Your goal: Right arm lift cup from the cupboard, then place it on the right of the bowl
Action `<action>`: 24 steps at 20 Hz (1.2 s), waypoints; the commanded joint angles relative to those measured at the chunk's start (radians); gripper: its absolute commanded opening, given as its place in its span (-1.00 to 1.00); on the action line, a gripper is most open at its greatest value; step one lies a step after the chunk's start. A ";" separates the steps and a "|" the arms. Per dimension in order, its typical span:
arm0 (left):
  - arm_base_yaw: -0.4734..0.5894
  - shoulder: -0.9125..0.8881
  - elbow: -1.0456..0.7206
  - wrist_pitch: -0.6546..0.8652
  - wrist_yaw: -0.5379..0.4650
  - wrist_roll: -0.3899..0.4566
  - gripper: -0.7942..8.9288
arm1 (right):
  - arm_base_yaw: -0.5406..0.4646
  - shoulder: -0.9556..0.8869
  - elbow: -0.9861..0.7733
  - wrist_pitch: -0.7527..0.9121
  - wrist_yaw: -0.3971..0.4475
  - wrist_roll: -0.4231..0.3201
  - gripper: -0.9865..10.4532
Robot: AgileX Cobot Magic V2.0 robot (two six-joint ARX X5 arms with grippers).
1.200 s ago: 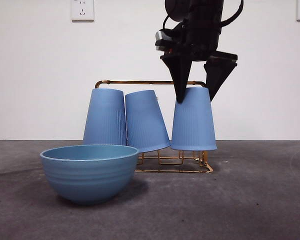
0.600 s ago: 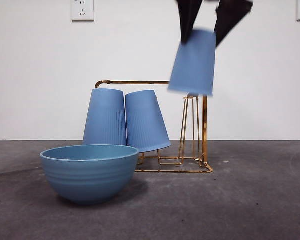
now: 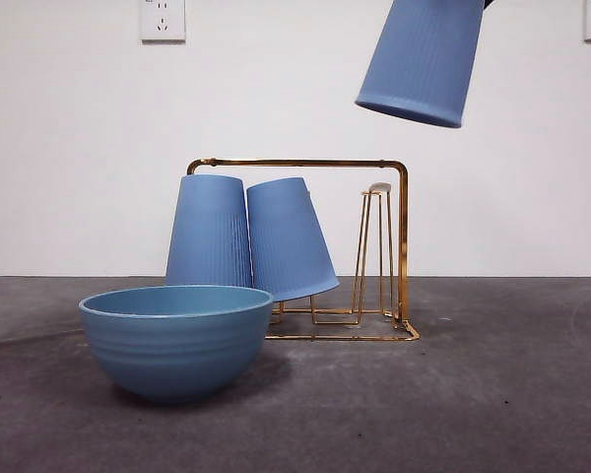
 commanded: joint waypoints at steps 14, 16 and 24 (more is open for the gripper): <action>-0.087 0.193 0.010 0.036 0.021 0.006 0.32 | -0.089 -0.299 -0.885 1.008 -0.513 0.278 -0.44; -0.094 0.231 -0.012 0.071 0.086 -0.017 0.32 | -0.136 -0.299 -0.933 1.115 -0.615 0.326 -0.44; -0.091 0.409 -0.255 0.461 0.349 -0.254 0.31 | -0.233 -0.288 -1.035 1.197 -0.765 0.333 -0.44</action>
